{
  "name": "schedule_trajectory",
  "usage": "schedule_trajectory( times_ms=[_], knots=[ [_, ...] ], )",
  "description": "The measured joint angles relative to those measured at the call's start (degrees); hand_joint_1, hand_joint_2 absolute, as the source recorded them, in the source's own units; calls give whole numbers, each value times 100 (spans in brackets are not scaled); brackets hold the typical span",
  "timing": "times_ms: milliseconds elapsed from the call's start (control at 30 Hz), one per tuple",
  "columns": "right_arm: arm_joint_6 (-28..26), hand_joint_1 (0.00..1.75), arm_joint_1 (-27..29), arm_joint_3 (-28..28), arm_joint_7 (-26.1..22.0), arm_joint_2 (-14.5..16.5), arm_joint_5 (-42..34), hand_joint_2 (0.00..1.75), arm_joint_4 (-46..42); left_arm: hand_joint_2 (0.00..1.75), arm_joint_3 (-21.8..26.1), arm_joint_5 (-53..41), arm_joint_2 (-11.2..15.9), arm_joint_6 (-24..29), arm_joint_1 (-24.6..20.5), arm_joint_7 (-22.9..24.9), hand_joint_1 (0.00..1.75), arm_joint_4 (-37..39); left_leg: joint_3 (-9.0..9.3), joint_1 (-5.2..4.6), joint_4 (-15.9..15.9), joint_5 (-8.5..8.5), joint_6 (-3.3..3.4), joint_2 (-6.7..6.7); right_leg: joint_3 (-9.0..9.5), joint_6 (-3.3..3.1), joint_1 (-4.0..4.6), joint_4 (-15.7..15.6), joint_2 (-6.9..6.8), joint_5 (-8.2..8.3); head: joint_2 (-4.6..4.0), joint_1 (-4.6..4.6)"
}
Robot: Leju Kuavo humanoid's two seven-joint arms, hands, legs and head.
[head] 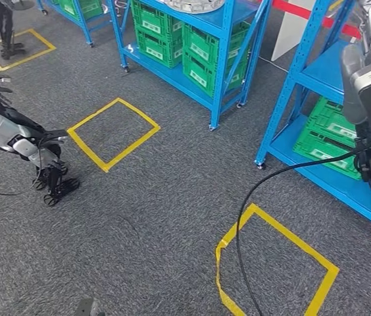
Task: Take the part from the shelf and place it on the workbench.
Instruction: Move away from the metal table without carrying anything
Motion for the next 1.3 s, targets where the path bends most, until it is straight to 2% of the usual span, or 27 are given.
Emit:
schedule_trajectory(
  times_ms=[33,100,167,200,233,267,300,367,433,467,533,600,667,700,733,767,800,833,900,967,1033,1067,1133,1167,1233,1267,1300],
  knots=[
    [-4,0,45,-32,14,-9,21,0,-20,0,0,-10,4,-9,-5,3,0,0,14,4,-35,16,18,67,-16,27,-8,9,-14,-6,0,1],
    [-20,0,118,-109,35,-35,56,0,-66,0,0,-32,7,-21,-19,13,0,0,43,22,-120,53,58,205,-146,82,2,260,-278,-180,1,40],
    [-34,0,184,-166,37,-48,74,0,-94,0,0,-38,9,-25,-18,23,0,0,56,26,-157,61,76,338,-479,138,0,971,-609,-560,1,100],
    [-37,0,230,-182,31,-47,79,0,-102,0,0,-31,9,-24,-9,24,0,0,57,28,-159,57,80,411,-673,170,-16,1368,-673,-723,1,126],
    [-35,0,276,-194,19,-47,85,0,-107,0,0,-18,8,-21,2,21,0,0,59,32,-159,49,76,485,-803,201,-39,1624,-704,-790,0,149],
    [-31,0,312,-205,6,-46,90,0,-115,0,0,-3,6,-18,12,17,0,0,63,40,-157,38,65,560,-825,232,-66,1660,-732,-744,-1,169],
    [-25,0,331,-217,-6,-45,94,0,-124,0,0,10,2,-12,18,10,0,0,72,54,-150,23,44,634,-723,265,-94,1450,-773,-594,0,187],
    [-13,0,342,-241,-21,-45,99,0,-141,0,0,23,1,-4,18,-4,0,0,104,65,-117,-28,-29,761,-294,333,-130,618,-1002,-219,1,220],
    [-1,0,347,-264,-26,-45,100,0,-156,0,0,29,7,1,14,-22,0,-1,144,46,-78,-87,-109,857,-20,287,-122,92,-1157,-59,1,249],
    [8,0,344,-276,-26,-44,101,0,-162,0,0,31,9,2,8,-31,0,-2,165,30,-72,-107,-140,907,-1,232,-108,40,-1152,-71,1,237],
    [39,0,318,-301,-23,-43,101,0,-177,0,-1,33,5,0,-15,-40,0,-2,205,46,-67,-143,-196,968,-13,114,-104,55,-993,-68,1,158],
    [78,0,258,-318,-15,-42,111,0,-192,0,-1,41,3,-2,-37,-39,0,-2,126,79,185,-328,-245,740,-6,35,-109,47,-869,-53,1,90],
    [106,0,216,-318,-7,-32,147,0,-200,0,0,66,3,-4,-33,-22,0,-2,-231,78,941,-711,-252,439,-1,-28,-95,41,-757,-47,1,29],
    [116,0,212,-311,-4,-21,171,0,-202,0,0,82,3,-6,-20,-11,0,-2,-467,71,1386,-880,-241,385,-1,-51,-78,41,-691,-48,1,8],
    [120,0,214,-303,-3,-9,194,0,-202,0,-1,97,3,-8,-5,-4,0,-2,-655,63,1705,-955,-222,365,-1,-66,-59,41,-616,-49,0,-5],
    [121,0,215,-296,-5,4,213,0,-202,0,-1,105,3,-9,7,0,0,-2,-753,53,1813,-913,-191,357,0,-74,-38,41,-537,-49,0,-10],
    [120,0,216,-292,-13,15,232,0,-202,0,-1,111,3,-9,12,0,0,-2,-734,37,1670,-755,-147,341,3,-78,-22,41,-456,-48,0,-13],
    [119,0,216,-291,-26,24,248,0,-202,0,-2,113,6,-9,12,0,0,-2,-608,14,1315,-521,-90,293,8,-79,-11,40,-377,-46,0,-14],
    [117,0,220,-294,-67,44,274,0,-198,0,-2,112,25,-9,6,0,0,-2,-260,-34,457,-99,30,45,9,-74,-7,42,-233,-44,1,-16],
    [116,0,233,-296,-116,73,289,0,-187,0,-2,110,46,-9,-6,1,0,-2,-81,-70,41,44,78,-84,-5,-49,-18,42,-105,-38,0,-18],
    [116,0,246,-309,-151,100,297,0,-177,0,-2,109,45,-9,-34,3,0,-2,-44,-69,-37,65,80,42,-20,2,-21,20,-4,-20,0,-25],
    [116,0,246,-324,-162,106,300,0,-176,0,-2,109,41,-8,-51,3,0,-2,-15,-55,-94,87,85,107,-37,28,-13,39,-68,-40,0,-17],
    [115,0,232,-351,-178,116,304,0,-174,0,-2,109,34,-7,-73,2,0,-2,36,-20,-209,133,99,242,-197,74,4,373,-372,-263,1,33],
    [115,0,229,-356,-181,126,304,0,-171,0,-2,109,36,-7,-69,3,0,-2,49,-20,-229,138,105,306,-354,96,-2,714,-545,-449,1,72],
    [117,0,238,-355,-182,150,304,0,-157,0,-2,109,30,-9,-49,8,0,-2,49,-17,-230,129,108,448,-704,146,-38,1442,-683,-745,1,123],
    [118,0,245,-354,-182,162,304,0,-149,0,-2,109,25,-9,-41,11,0,-2,50,-12,-224,119,98,523,-787,175,-63,1603,-715,-753,1,141],
    [119,0,247,-354,-182,169,304,0,-141,0,-2,109,19,-9,-38,14,0,-2,51,0,-213,104,80,594,-762,208,-89,1544,-750,-657,1,151]
  ],
)
